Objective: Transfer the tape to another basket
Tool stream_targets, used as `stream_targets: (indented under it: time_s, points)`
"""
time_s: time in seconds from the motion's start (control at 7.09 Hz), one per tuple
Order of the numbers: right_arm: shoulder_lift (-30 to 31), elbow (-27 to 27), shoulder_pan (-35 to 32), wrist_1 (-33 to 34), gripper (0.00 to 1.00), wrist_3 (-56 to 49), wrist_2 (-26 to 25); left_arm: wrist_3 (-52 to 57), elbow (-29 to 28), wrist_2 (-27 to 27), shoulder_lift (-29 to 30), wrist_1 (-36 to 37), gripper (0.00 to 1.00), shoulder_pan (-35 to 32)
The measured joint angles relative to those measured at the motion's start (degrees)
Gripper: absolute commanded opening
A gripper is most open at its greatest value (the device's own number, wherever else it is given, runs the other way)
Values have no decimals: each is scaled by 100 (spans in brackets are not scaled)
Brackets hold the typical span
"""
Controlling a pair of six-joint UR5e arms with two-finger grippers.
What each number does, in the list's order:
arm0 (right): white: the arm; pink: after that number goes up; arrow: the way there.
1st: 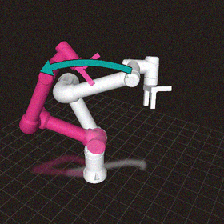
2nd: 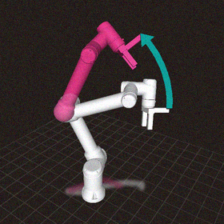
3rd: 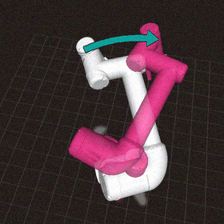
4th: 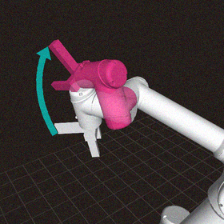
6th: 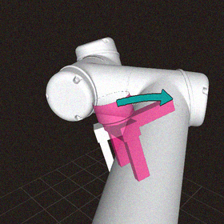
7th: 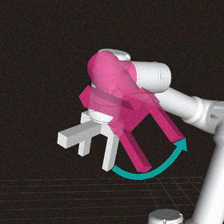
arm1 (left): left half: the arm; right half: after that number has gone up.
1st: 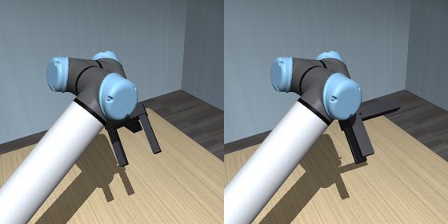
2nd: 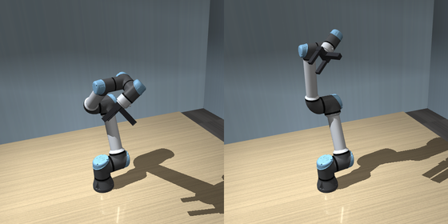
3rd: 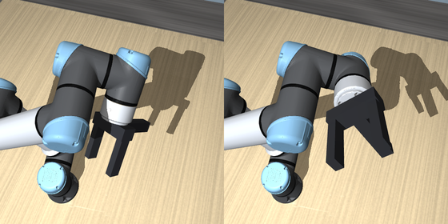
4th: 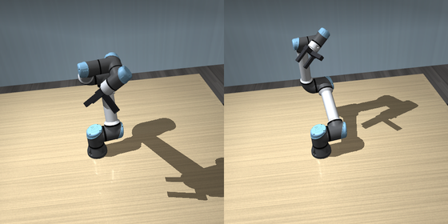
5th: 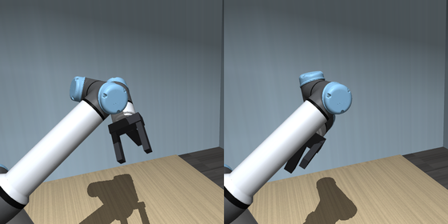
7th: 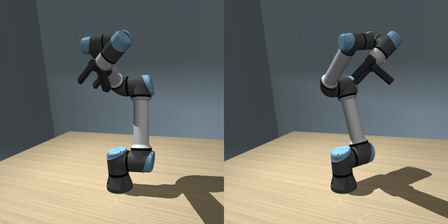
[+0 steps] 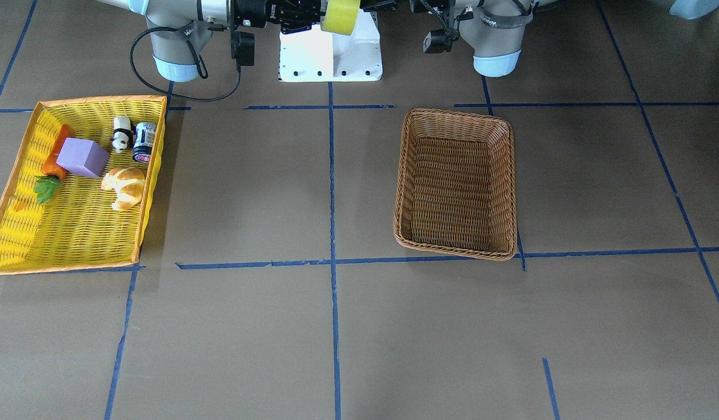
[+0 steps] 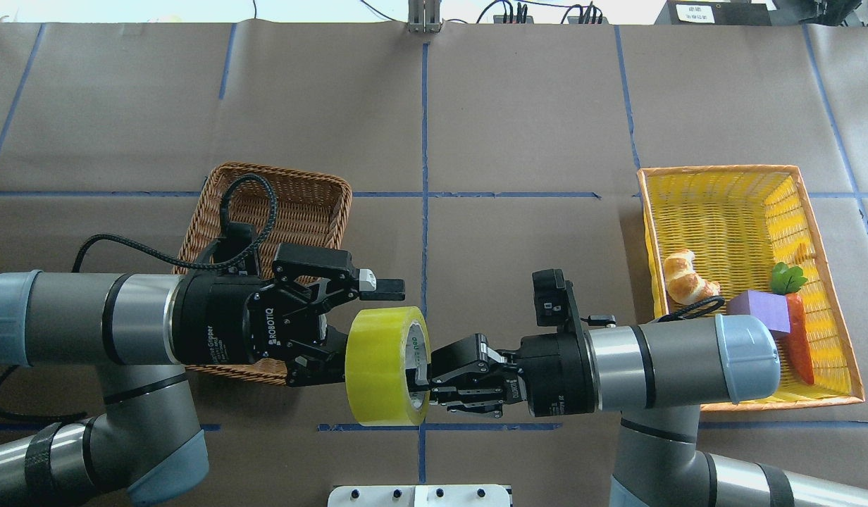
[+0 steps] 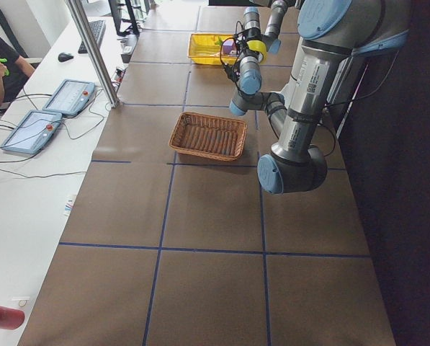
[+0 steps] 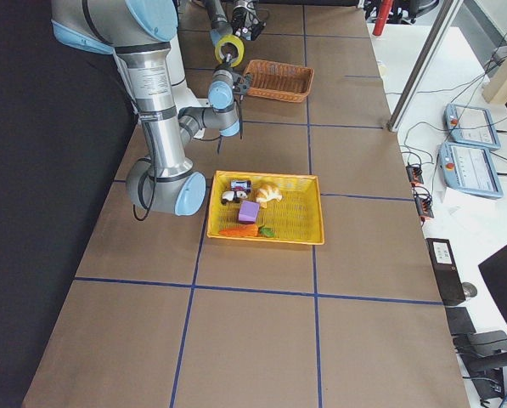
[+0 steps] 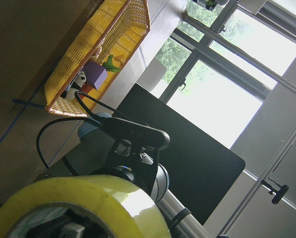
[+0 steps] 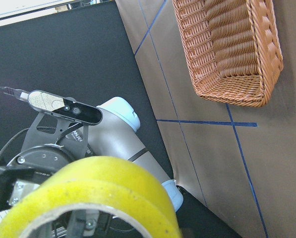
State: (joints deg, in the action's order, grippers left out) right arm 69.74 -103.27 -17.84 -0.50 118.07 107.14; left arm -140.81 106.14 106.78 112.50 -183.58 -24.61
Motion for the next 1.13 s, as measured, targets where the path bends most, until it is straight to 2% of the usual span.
stream_targets:
  time_s: [0.14,0.28,1.13]
  points:
    - [2,0,0,-7,100,-5,-25,0,-6,3,0,3,16,0]
    - [4,0,0,-12,100,-8,-44,0,-11,6,0,5,7,0]
    - [39,-6,0,-20,100,-14,-132,90,110,47,-43,-25,5,-66]
